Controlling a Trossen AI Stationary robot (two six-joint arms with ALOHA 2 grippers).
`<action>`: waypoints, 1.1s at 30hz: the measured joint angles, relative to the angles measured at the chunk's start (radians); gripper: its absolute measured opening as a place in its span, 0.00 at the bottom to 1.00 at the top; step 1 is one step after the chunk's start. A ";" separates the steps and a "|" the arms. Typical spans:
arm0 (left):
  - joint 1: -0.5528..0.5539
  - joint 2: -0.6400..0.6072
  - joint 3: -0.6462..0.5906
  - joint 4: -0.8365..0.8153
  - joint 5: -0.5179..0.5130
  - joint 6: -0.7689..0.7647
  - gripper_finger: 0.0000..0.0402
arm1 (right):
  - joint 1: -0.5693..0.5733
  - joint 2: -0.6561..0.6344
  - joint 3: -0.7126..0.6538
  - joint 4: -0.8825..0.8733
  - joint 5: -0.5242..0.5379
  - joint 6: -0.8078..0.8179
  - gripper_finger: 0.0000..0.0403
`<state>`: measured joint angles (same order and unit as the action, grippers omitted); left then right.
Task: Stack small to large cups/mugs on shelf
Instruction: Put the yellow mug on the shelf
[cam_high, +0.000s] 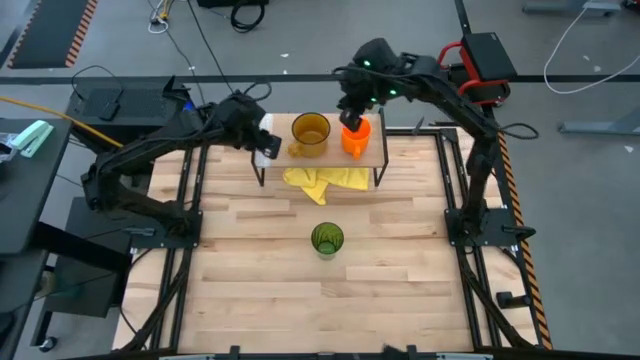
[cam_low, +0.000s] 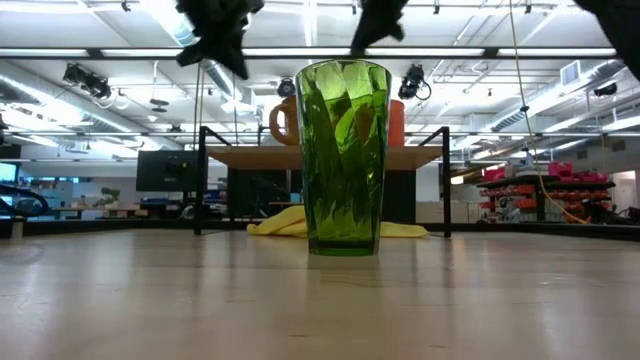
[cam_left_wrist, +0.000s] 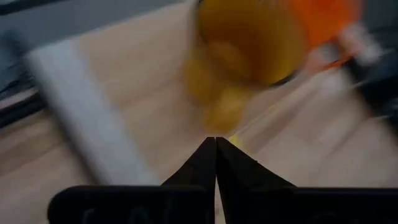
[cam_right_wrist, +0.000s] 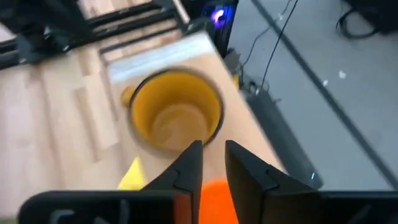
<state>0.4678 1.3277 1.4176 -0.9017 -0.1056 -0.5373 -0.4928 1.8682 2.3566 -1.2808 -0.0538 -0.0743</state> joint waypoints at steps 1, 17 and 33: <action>0.004 0.000 0.000 -0.038 -0.014 0.000 0.05 | 0.012 -0.017 0.000 -0.031 0.002 0.018 0.16; 0.025 0.006 0.000 -0.090 -0.022 0.162 0.06 | 0.446 -0.596 -0.854 0.345 0.375 0.623 0.04; 0.025 0.011 0.000 -0.057 0.024 0.217 0.07 | 0.448 -0.562 -1.352 1.095 0.712 0.684 0.01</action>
<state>0.4927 1.3389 1.4174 -0.9591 -0.0813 -0.3199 -0.0444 1.3064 1.0049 -0.1860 0.6583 0.6100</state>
